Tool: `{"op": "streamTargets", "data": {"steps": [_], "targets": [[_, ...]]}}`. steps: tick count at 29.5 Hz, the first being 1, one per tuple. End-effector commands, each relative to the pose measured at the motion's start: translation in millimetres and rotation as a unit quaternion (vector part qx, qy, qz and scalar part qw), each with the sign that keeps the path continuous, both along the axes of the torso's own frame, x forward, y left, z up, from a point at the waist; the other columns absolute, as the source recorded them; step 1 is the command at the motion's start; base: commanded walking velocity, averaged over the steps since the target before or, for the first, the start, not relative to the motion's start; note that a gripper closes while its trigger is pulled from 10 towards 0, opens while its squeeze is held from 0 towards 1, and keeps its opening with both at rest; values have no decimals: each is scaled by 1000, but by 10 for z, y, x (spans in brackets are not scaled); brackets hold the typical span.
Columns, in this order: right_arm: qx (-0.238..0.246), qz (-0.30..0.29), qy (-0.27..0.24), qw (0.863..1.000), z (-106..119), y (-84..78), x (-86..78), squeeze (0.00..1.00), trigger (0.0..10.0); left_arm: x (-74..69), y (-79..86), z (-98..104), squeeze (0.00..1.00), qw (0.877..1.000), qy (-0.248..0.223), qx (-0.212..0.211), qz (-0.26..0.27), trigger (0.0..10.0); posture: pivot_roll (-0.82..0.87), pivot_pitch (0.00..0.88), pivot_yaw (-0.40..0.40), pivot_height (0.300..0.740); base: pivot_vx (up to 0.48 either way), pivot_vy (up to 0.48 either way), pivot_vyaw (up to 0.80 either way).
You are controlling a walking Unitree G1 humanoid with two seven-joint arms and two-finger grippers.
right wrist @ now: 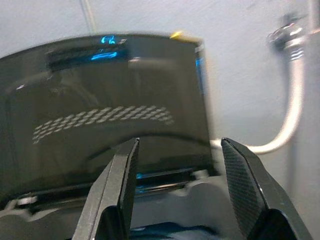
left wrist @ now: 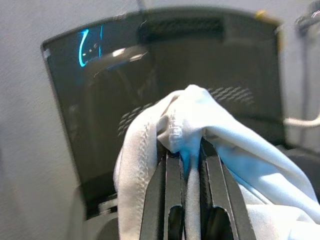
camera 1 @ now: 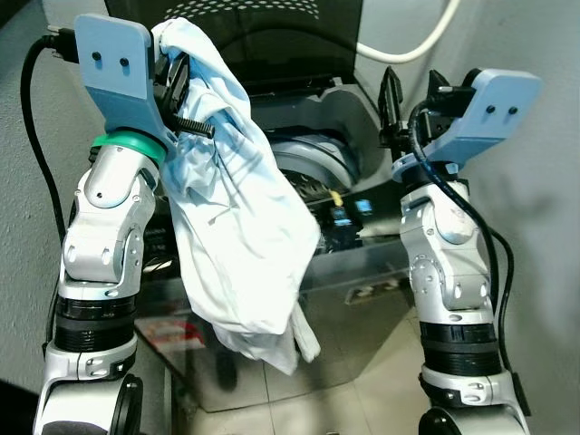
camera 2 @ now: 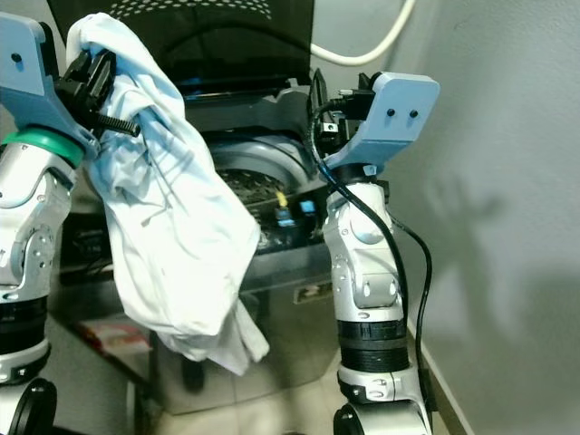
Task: Clothes washing
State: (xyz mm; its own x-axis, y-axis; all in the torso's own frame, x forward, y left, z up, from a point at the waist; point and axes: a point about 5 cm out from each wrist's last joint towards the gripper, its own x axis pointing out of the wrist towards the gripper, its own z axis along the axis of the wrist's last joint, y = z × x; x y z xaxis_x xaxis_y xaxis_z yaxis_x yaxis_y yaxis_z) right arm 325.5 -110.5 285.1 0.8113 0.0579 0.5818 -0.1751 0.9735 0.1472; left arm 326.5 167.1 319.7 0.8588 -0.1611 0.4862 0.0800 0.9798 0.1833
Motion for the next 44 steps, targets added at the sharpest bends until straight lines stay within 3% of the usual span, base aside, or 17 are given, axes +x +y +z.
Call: {"op": "streamTargets", "data": {"steps": [1,12,16,18,20,22,28,29,32,33,36,38,39,40,42,43,44], "targets": [[-4,-2,3,1000,-18,-1,3,0,10000,-5,-11,35,0,1000,-5,-1,2,10000,-20,7,61,740,0,0,0],[-10,-5,3,1000,-21,-10,4,0,10000,-6,-54,22,0,1000,0,1,-14,10000,-22,14,58,740,0,0,0],[-46,-15,-6,999,-31,4,1,0,10000,-44,-101,17,0,998,-15,44,-34,10000,-22,15,58,740,0,0,0],[-71,-26,-20,997,-9,-8,2,0,10000,-110,-226,82,0,987,-50,110,-101,10000,-13,20,47,740,0,0,0],[-71,-26,-20,997,-9,-8,2,0,10000,-110,-226,82,0,987,-50,110,-101,10000,-13,20,47,740,0,0,0],[-89,-43,-53,994,89,-36,-13,0,10000,-133,-374,283,0,972,-95,137,-167,10000,-3,23,40,740,0,0,0],[-98,-74,-101,987,278,-79,-46,0,10000,-85,-514,576,0,959,-149,146,-194,10000,-2,26,39,740,0,0,0],[-105,-117,-140,978,447,-145,-89,0,10000,-18,-616,781,0,951,-181,149,-201,10000,-10,32,47,740,0,0,0],[-109,-160,-172,966,580,-207,-136,0,10000,23,-699,934,0,945,-204,151,-205,10000,-15,34,57,740,0,0,0],[-120,-218,-200,948,688,-300,-193,0,10000,55,-808,1088,0,939,-226,148,-215,10000,-26,41,66,740,0,0,0],[-124,-255,-212,935,737,-373,-228,0,10000,102,-918,1159,0,936,-224,144,-229,10000,-28,47,69,740,0,0,0],[-139,-267,-201,932,697,-408,-205,0,10000,221,-1023,1065,0,942,-176,146,-245,10000,-28,52,71,740,0,0,0],[-152,-257,-171,939,598,-411,-144,0,10000,375,-1093,832,0,949,-102,168,-248,10000,-34,58,74,740,0,0,0],[-152,-257,-171,939,598,-411,-144,0,10000,375,-1093,832,0,949,-102,168,-248,10000,-34,58,74,740,0,0,0],[-192,-193,-83,959,277,-332,22,0,10000,616,-967,223,0,955,63,177,-230,10000,-33,76,67,740,0,0,0],[-192,-193,-83,959,277,-332,22,0,10000,616,-967,223,0,955,63,177,-230,10000,-33,76,67,740,0,0,0],[-197,-167,-54,965,160,-302,62,0,10000,643,-883,19,0,951,114,166,-233,10000,-24,82,60,740,0,0,0]]}}
